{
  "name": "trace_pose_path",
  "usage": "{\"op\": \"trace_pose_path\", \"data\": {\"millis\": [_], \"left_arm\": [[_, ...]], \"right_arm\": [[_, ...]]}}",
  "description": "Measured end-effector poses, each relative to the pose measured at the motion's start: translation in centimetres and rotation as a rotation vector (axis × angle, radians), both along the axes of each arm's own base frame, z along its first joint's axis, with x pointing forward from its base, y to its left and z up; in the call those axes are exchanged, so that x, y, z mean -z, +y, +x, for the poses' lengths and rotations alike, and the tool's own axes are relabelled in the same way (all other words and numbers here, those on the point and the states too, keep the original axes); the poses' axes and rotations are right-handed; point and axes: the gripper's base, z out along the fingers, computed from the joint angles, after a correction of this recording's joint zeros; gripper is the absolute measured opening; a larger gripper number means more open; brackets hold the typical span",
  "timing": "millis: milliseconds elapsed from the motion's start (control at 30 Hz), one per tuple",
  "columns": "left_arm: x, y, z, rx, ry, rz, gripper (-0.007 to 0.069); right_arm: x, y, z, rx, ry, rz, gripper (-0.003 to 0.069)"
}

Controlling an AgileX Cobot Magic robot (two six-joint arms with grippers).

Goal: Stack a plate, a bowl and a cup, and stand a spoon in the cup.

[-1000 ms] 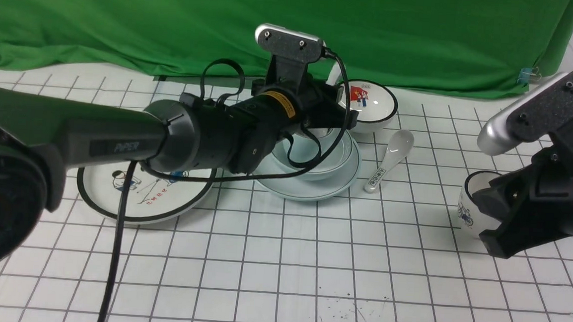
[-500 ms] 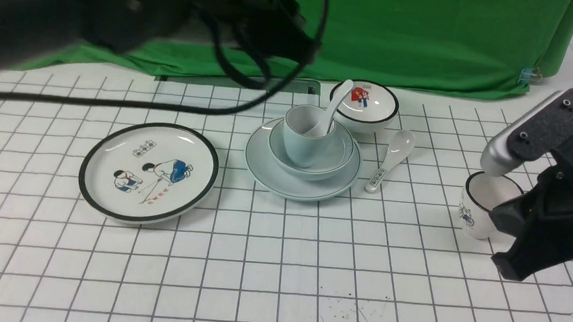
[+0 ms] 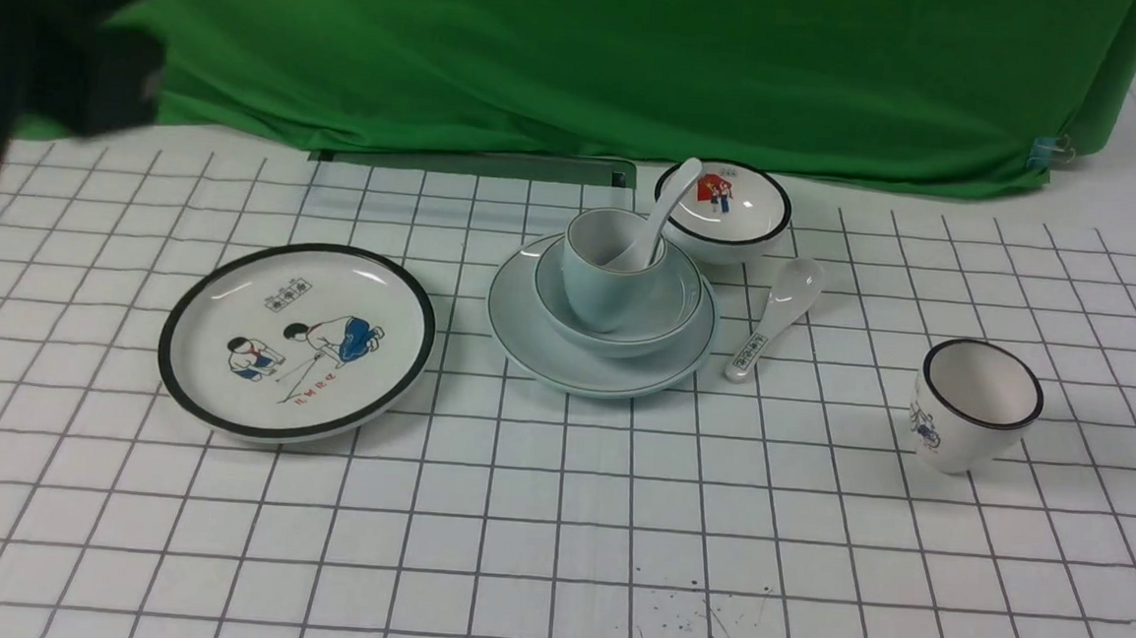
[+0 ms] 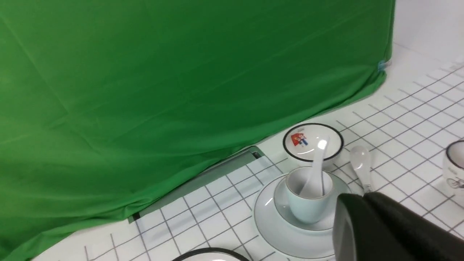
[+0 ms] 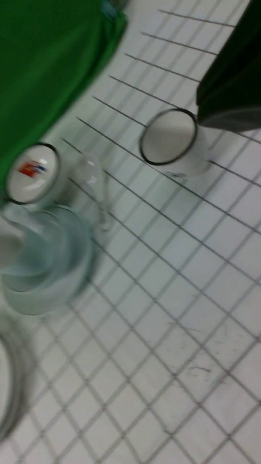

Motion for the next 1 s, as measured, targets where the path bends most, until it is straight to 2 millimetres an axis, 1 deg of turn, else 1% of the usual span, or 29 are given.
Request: {"op": "trace_pose_path", "data": {"millis": [33, 67, 100, 133, 267, 300, 333, 367, 400, 500, 600, 700, 933, 1000], "left_arm": [[1.3, 0.3, -0.7, 0.006, -0.018, -0.013, -0.0043], [1.3, 0.6, -1.2, 0.007, -0.031, -0.020, -0.0043], [3.1, 1.0, -2.2, 0.014, -0.055, -0.042, -0.0043], [4.0, 1.4, -3.1, 0.019, -0.080, -0.061, -0.0043], [7.6, 2.6, -5.6, 0.034, -0.159, -0.122, -0.0043], [8.4, 2.8, -6.0, 0.037, -0.170, -0.127, -0.0043], [9.3, 3.0, -6.5, 0.040, -0.180, -0.133, -0.0043], [9.4, 3.1, -6.6, 0.040, -0.181, -0.134, -0.0043], [10.6, 3.4, -7.1, 0.042, -0.191, -0.142, -0.0043], [12.5, 3.7, -7.7, 0.044, -0.204, -0.141, -0.0040], [13.7, 3.7, -7.8, 0.048, -0.216, -0.135, -0.0038], [13.8, 3.6, -7.9, 0.056, -0.241, -0.155, -0.0038], [13.6, 3.6, -8.0, 0.062, -0.269, -0.167, -0.0037], [13.7, 3.6, -7.9, 0.062, -0.269, -0.163, -0.0037]], "right_arm": [[0.8, -0.2, -0.5, 0.005, -0.049, 0.054, 0.0010], [1.2, -0.3, -0.7, 0.006, -0.057, 0.064, 0.0010], [2.4, -0.4, -1.1, 0.010, -0.109, 0.133, 0.0010], [3.4, -0.5, -1.2, 0.008, -0.145, 0.170, 0.0010], [6.7, -0.1, -0.9, -0.015, -0.281, 0.282, 0.0010], [7.1, 0.0, -0.8, -0.022, -0.315, 0.303, 0.0011], [8.0, 0.2, -0.6, -0.026, -0.324, 0.312, 0.0011], [8.0, 0.2, -0.6, -0.029, -0.336, 0.320, 0.0011], [9.2, 0.3, -0.4, -0.032, -0.333, 0.325, 0.0013], [11.6, 0.4, -0.2, -0.032, -0.296, 0.308, 0.0017], [13.7, 0.5, -0.2, -0.028, -0.244, 0.283, 0.0020], [15.7, 0.4, -0.3, -0.024, -0.191, 0.257, 0.0027], [17.1, 0.3, -0.4, -0.007, -0.088, 0.198, 0.0040], [17.4, -0.1, -0.7, 0.026, -0.065, 0.189, 0.0047]]}}
